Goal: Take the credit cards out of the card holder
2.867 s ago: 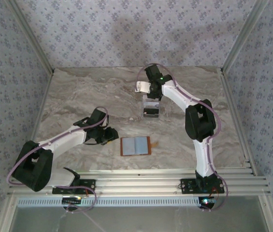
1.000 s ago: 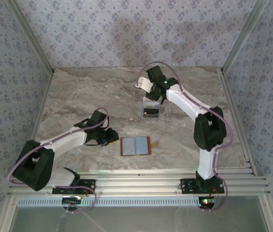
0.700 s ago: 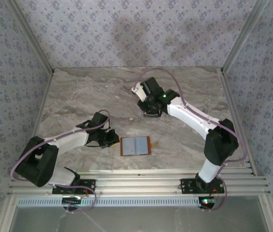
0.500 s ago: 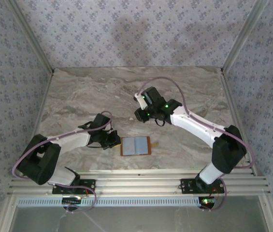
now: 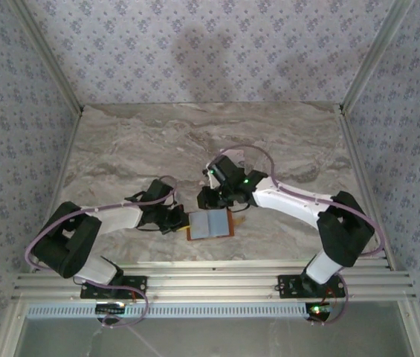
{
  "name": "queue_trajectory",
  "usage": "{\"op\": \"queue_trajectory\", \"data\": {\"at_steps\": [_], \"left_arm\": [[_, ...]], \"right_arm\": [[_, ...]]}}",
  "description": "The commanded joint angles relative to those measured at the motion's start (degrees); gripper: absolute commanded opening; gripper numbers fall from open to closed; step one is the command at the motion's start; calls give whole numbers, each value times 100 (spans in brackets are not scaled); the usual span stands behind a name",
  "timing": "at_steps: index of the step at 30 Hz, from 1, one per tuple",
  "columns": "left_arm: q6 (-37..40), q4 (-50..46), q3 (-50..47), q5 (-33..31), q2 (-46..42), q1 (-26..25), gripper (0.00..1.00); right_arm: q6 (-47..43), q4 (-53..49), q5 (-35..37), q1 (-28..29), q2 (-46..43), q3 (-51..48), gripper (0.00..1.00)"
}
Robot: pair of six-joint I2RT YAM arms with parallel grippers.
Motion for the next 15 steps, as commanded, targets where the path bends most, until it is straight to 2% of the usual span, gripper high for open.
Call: {"op": "queue_trajectory", "data": {"at_steps": [1, 15], "left_arm": [[-45, 35, -120, 38, 80, -45, 3], [-56, -56, -116, 21, 7, -45, 1]], "right_arm": [[644, 568, -485, 152, 288, -228, 15], [854, 908, -708, 268, 1132, -347, 7]]}}
